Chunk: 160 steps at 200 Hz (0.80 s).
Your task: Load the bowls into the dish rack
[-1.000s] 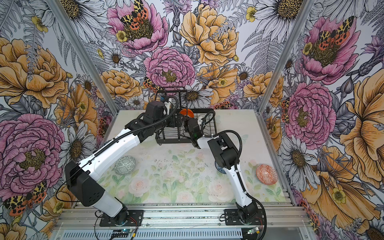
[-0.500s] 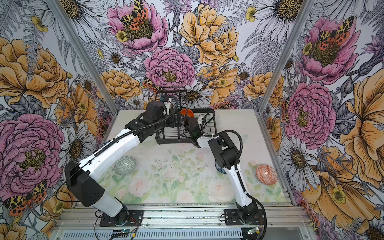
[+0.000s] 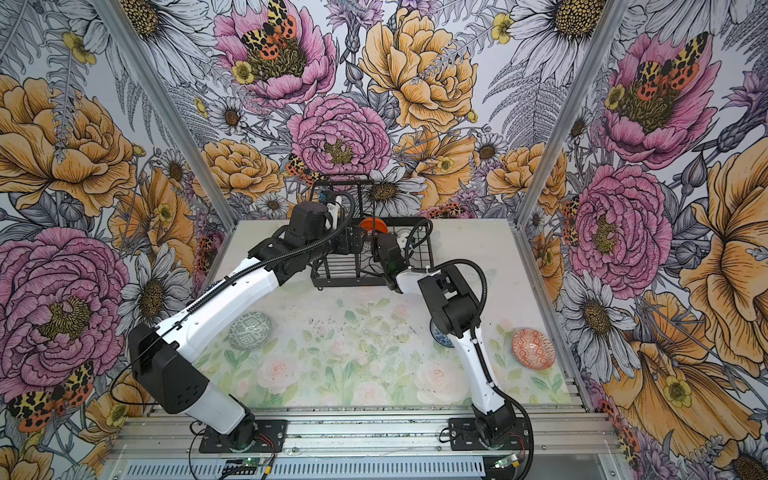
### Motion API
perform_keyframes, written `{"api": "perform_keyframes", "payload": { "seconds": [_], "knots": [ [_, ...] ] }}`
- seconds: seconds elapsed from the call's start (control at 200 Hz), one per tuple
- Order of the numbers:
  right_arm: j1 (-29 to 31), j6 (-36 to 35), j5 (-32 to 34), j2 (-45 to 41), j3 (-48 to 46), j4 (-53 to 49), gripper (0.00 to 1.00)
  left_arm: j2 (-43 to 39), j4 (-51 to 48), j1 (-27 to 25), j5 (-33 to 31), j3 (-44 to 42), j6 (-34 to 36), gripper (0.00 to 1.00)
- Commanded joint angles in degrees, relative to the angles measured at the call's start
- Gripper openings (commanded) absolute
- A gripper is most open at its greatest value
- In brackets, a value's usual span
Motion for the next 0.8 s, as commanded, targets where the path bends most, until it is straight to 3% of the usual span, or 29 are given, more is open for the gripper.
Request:
{"api": "perform_keyframes", "payload": {
  "seconds": [0.0, 0.796],
  "knots": [
    [-0.5, -0.5, 1.1, -0.7, 1.2, -1.9, 0.25, -2.2, 0.4, 0.6, -1.3, -1.1, -0.1, 0.99],
    [-1.9, -2.8, -0.4, -3.0, 1.0, -0.9, 0.38, -5.3, 0.4, 0.6, -2.6, -3.9, -0.5, 0.99]
  ]
}}
